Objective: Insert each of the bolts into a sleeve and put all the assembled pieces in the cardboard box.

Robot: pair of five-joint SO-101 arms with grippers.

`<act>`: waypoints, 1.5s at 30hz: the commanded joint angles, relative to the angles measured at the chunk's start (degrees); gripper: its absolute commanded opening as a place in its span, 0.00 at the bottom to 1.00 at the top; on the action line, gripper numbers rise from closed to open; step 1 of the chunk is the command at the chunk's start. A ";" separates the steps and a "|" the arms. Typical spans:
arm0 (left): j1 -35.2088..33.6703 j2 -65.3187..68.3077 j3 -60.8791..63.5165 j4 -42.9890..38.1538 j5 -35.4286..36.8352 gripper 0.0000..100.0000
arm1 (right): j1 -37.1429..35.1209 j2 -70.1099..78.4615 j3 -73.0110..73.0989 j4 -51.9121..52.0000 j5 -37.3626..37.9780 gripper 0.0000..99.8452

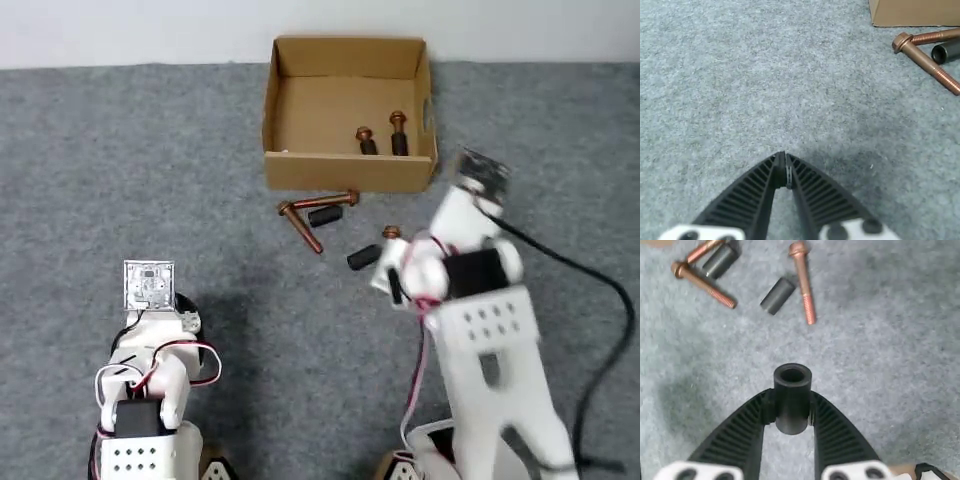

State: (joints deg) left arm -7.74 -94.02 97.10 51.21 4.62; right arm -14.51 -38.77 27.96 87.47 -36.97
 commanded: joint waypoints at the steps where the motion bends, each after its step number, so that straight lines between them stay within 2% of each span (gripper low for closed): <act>1: 0.44 0.00 -0.31 -0.35 -0.35 0.01 | 6.90 -9.98 4.22 -3.91 2.02 0.01; 6: 2.20 0.00 -0.31 0.00 -0.09 0.01 | 13.32 -21.23 10.64 -6.02 8.97 0.01; 13: 5.45 -0.44 -0.31 1.14 -0.26 0.01 | 18.33 -36.62 16.35 -2.95 9.14 0.01; 17: 5.71 -0.44 -1.63 1.76 -0.26 0.01 | 23.69 -43.82 17.58 -0.75 9.14 0.01; 24: 9.67 0.00 -14.64 4.04 -0.26 0.01 | 32.75 -56.84 29.80 1.71 9.05 0.01; 28: 14.59 1.85 -22.37 4.13 -0.26 0.01 | 31.87 -65.54 33.05 0.13 9.14 0.01; 31: 15.74 11.25 -29.05 4.13 -0.18 0.01 | 31.25 -64.92 33.23 0.22 9.14 0.01; 36: 17.23 36.75 -46.29 4.66 1.41 0.01 | 31.16 -65.10 34.11 0.31 9.05 0.01; 45: 29.54 74.90 -75.74 16.00 14.95 0.01 | 30.29 -65.36 33.85 0.92 9.05 0.01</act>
State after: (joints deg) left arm 18.37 -29.32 32.04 64.75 15.69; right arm 16.18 -103.82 62.33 89.05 -28.44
